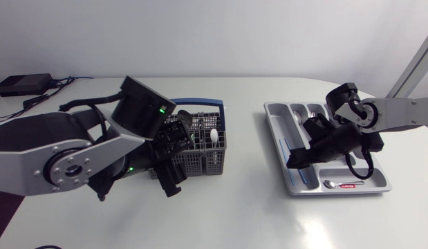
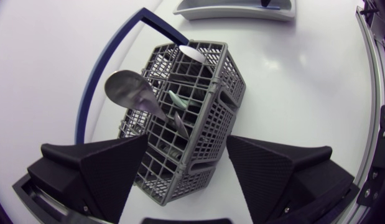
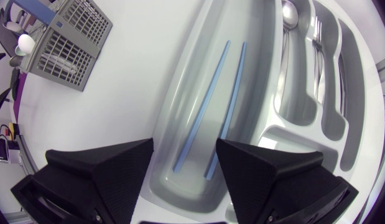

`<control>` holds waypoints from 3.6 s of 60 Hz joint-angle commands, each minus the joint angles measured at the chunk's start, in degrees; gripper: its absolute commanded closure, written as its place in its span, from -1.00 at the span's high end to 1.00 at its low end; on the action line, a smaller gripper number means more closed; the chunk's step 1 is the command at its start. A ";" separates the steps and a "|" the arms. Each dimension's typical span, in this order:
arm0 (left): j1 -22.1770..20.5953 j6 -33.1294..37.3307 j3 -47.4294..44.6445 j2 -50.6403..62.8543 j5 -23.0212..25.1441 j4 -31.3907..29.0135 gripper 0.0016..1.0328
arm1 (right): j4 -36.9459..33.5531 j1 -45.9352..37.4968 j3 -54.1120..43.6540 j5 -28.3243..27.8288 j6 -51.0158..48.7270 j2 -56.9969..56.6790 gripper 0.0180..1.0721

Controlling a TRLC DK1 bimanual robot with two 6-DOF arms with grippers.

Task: Unload the cutlery basket into the drawer organizer.

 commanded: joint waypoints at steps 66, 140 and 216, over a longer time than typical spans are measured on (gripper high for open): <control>-3.81 -18.06 14.38 12.30 -12.14 -15.73 -0.11 | -2.76 3.96 -0.27 1.60 4.00 -2.86 0.42; -1.44 -17.71 16.40 17.75 -12.23 -11.07 -0.59 | -2.76 3.78 -0.62 1.51 2.69 -3.74 0.42; -5.21 -12.00 18.16 3.78 -15.13 -15.29 -0.94 | -3.46 4.40 -0.35 1.43 1.72 -6.20 0.42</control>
